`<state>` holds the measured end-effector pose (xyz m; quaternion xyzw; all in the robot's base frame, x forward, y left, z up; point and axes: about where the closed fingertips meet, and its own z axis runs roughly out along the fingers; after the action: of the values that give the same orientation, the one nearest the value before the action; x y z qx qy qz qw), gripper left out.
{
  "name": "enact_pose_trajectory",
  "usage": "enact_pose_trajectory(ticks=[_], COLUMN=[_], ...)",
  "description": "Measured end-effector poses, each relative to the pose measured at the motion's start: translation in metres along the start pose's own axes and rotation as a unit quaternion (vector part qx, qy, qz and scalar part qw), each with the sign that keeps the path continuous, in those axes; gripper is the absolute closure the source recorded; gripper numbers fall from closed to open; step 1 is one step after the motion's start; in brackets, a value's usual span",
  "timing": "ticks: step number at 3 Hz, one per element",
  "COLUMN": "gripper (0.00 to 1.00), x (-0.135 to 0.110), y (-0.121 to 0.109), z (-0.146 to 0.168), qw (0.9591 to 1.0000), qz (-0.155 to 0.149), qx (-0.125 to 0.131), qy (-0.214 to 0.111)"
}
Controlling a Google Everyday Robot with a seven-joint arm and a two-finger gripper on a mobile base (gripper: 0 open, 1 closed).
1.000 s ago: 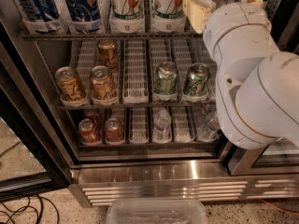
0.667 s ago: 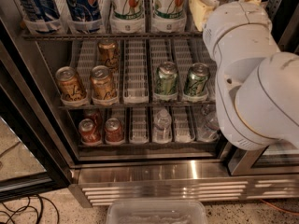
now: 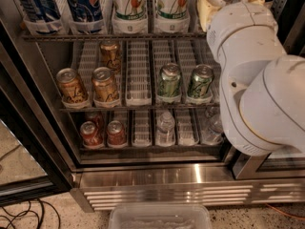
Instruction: Pick blue plastic bottle from top shelf of fridge
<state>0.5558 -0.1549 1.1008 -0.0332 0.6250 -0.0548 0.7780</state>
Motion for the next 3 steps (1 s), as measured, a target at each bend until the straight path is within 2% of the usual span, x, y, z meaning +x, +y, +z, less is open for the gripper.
enact_pose_trajectory(ticks=[1,3], gripper=[0.34,0.36], x=[0.004,0.013], y=[0.003,0.011], z=[0.003,0.014], qw=[0.9999,0.9995], qz=[-0.001,-0.007], qx=[-0.007,-0.022], qy=[0.009,0.023])
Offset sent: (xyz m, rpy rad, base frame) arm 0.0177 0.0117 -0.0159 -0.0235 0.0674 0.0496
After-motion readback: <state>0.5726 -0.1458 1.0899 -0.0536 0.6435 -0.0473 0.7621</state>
